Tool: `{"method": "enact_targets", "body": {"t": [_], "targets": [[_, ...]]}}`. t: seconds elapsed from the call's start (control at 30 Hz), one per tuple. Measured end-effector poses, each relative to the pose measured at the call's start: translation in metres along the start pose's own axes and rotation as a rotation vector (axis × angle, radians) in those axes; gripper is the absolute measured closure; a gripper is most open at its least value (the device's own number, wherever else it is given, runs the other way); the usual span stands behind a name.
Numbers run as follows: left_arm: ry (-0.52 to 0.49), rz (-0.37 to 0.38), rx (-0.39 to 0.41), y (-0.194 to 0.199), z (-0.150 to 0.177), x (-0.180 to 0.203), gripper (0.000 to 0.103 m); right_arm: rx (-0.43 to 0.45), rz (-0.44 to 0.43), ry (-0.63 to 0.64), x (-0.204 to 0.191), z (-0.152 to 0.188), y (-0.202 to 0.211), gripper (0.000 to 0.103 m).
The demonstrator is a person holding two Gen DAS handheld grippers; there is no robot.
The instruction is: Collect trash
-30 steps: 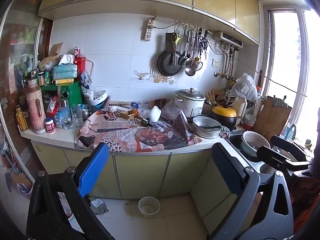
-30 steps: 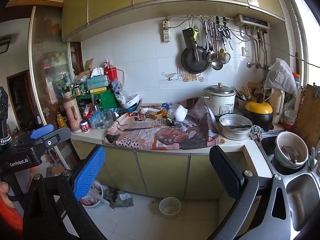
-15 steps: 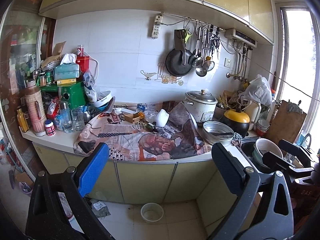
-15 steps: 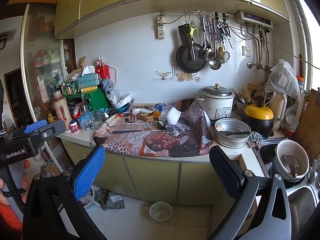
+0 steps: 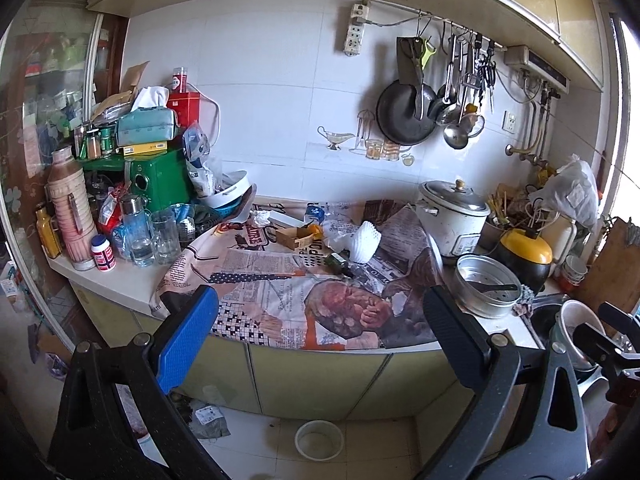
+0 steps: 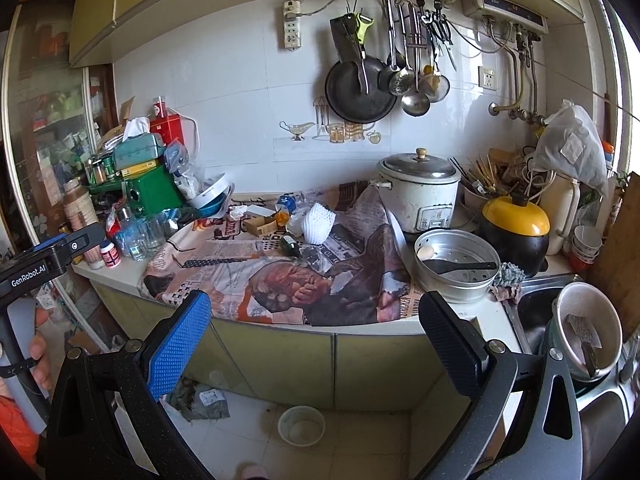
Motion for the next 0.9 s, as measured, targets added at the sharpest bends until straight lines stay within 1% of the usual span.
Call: {"method": "enact_targets", "body": {"t": [0.07,0.13,0.2,0.33,0.5,0.73,0.9], "targets": [[-0.015,-0.009,-0.016,-0.027,-0.004,-0.005,0.000,-0.020,0.013,-0.006,0.003,-0.004,-0.017,0.000],[-0.020,0.002,-0.032,-0.055,-0.010,-0.011,0.000,-0.054,0.038,-0.009,0.004,-0.005,-0.038,0.000],[-0.022,0.019,-0.050,-0.084,-0.018,-0.018,0.000,-0.065,0.057,-0.023,0.005,-0.011,-0.057,0.000],[-0.047,0.039,-0.094,-0.142,-0.040,-0.027,0.000,-0.118,0.099,-0.050,0.004,-0.021,-0.101,0.000],[-0.064,0.082,-0.154,-0.208,-0.058,-0.038,0.000,-0.171,0.104,-0.099,-0.001,-0.033,-0.157,0.000],[-0.068,0.066,-0.234,-0.294,-0.067,-0.044,0.000,-0.245,0.092,-0.150,-0.002,-0.035,-0.224,0.000],[-0.061,0.088,-0.319,-0.351,-0.057,-0.034,0.000,-0.276,0.084,-0.157,0.004,-0.041,-0.270,0.000]]}}
Point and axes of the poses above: each gripper's, at about its wrist camera, not at the fingertips, and y roughly against the way its jaws point, x to its right, z to its underside, the point moved 4 cm from there along -y, roughly the way its jaws point, and after that the axes turned 3 degrees about z, right-handed, at the moved point
